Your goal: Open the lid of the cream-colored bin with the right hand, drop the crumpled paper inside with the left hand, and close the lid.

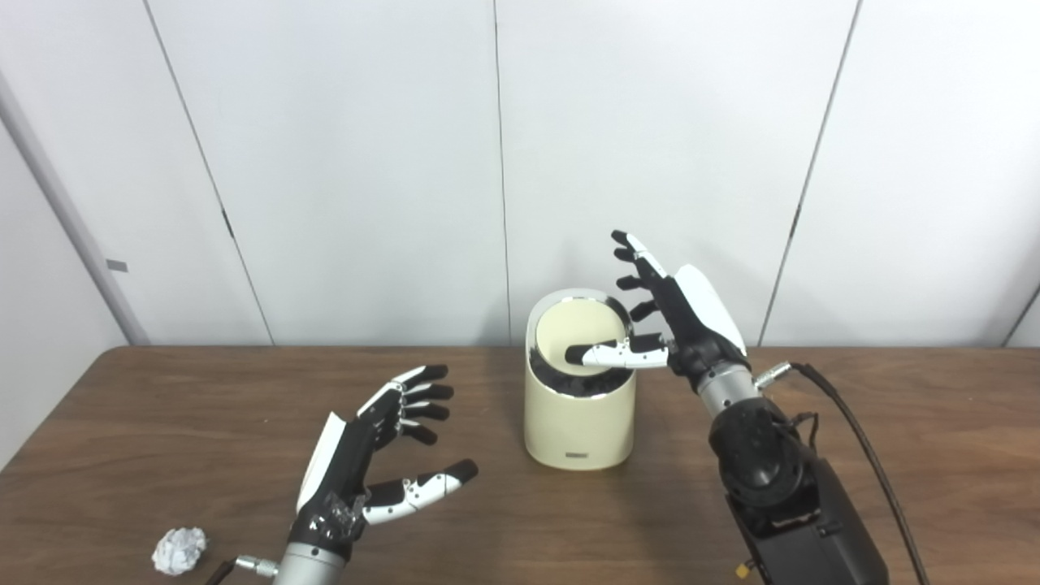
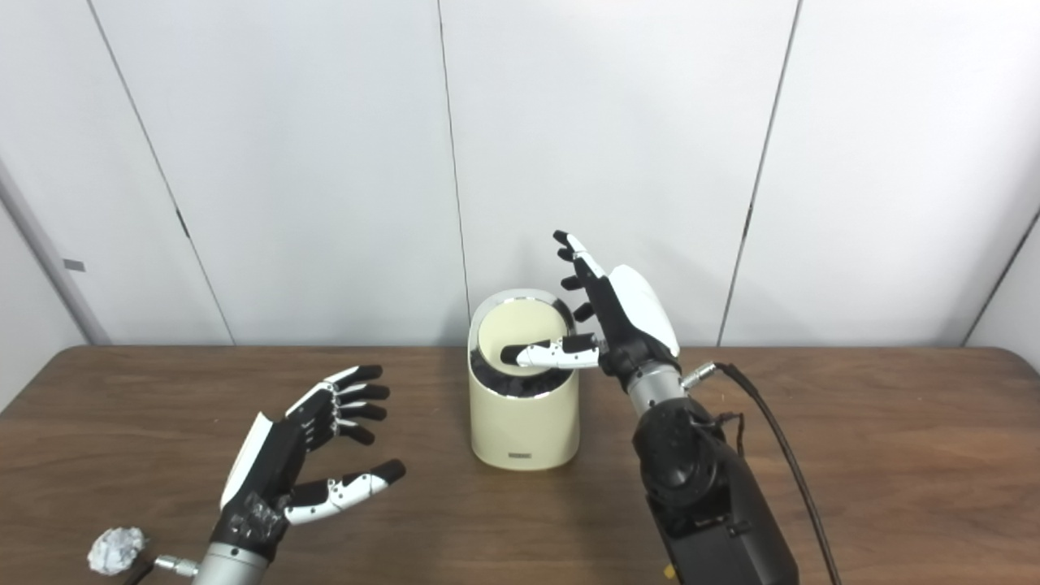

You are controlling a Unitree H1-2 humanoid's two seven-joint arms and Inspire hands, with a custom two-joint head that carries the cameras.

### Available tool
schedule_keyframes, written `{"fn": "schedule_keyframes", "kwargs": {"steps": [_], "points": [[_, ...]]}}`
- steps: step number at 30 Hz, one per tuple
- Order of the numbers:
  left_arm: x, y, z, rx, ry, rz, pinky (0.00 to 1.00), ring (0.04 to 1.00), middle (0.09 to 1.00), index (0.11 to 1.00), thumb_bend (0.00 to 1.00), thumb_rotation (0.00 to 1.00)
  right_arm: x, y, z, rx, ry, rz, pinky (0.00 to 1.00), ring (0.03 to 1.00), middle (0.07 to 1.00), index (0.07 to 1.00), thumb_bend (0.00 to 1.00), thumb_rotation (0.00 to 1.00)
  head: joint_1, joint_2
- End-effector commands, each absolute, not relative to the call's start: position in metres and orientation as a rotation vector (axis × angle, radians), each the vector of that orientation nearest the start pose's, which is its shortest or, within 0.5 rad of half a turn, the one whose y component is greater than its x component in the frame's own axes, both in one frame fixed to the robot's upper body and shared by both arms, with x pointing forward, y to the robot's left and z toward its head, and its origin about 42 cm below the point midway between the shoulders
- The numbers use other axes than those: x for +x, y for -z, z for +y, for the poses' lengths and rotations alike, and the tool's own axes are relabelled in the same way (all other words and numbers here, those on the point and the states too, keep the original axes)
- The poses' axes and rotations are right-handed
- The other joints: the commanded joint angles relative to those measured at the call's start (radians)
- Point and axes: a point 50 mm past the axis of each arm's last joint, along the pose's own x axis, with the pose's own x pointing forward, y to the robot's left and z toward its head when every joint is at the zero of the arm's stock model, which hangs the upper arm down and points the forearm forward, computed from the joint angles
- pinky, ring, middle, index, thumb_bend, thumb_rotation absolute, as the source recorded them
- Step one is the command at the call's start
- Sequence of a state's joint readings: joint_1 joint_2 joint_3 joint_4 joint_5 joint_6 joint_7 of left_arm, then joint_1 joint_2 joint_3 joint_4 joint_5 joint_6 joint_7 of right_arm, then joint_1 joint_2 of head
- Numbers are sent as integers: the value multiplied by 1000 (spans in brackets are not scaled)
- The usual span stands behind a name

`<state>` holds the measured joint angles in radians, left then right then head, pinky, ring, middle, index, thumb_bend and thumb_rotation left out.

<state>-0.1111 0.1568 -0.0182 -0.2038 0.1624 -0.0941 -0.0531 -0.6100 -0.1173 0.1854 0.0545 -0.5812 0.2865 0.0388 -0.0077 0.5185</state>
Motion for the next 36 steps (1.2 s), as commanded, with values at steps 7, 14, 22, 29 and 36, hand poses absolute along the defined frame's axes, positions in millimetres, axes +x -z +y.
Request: {"fn": "schedule_keyframes", "kwargs": {"steps": [7,14,22,29,36], "points": [[308,-205,232,339,98,-473,576,694,762,824,711,154,451,-308,-151,-756,-28,-416,645,835,915,933,779,348,1,3],[308,-206,232,337,100,-475,584,696,763,824,718,159,455,-304,-153,-777,-33,-414,653,825,899,924,794,287,2,4],[307,-207,233,339,100,-470,576,694,763,823,716,164,458,-295,-152,-799,-45,-389,640,816,899,925,830,205,4,10],[306,-208,230,332,103,-471,573,691,761,821,717,161,456,-291,-148,-856,-51,-379,630,813,892,921,845,179,4,17],[306,-210,230,339,105,-470,582,693,761,821,720,173,455,-288,-148,-911,-64,-381,664,821,892,921,844,133,14,22]]}}
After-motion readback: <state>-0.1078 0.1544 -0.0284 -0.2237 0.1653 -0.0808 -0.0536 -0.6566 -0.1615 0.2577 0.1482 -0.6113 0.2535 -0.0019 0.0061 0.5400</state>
